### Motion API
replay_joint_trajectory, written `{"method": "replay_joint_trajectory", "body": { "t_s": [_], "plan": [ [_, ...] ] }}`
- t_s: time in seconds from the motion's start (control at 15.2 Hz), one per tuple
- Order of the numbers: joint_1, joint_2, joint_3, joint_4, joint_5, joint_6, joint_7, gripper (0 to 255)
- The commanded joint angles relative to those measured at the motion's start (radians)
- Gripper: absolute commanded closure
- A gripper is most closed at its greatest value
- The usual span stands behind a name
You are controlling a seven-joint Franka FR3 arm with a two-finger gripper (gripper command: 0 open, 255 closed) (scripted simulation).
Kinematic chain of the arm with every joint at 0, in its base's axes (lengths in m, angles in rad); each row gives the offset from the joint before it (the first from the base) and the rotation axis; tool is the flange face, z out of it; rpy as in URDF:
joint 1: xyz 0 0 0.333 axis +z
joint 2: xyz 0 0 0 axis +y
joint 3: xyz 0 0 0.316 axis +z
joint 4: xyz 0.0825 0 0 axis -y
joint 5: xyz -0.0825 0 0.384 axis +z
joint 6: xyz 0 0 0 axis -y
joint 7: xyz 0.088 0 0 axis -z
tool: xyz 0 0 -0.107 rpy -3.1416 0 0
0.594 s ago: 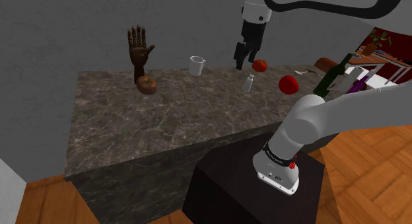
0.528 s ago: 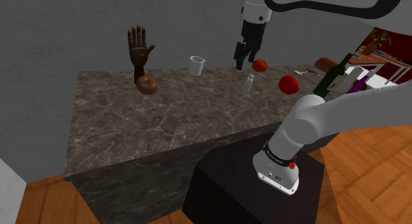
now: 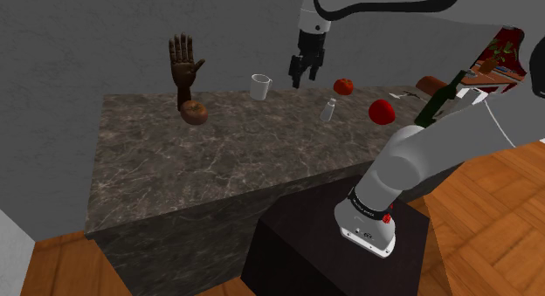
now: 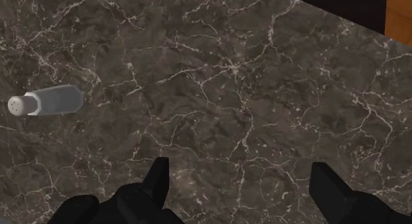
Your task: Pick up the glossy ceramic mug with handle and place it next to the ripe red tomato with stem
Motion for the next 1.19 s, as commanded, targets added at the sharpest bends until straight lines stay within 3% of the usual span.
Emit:
{"method": "replay_joint_trajectory", "body": {
  "t_s": [0.0, 0.59, 1.12],
  "plan": [
    [-0.010, 0.076, -0.015, 0.028, -0.007, 0.052, -0.011, 0],
    [-0.040, 0.412, -0.061, 0.240, -0.009, 0.188, -0.053, 0],
    [-0.069, 0.720, -0.088, 0.519, 0.019, 0.226, -0.098, 0]
  ]
}}
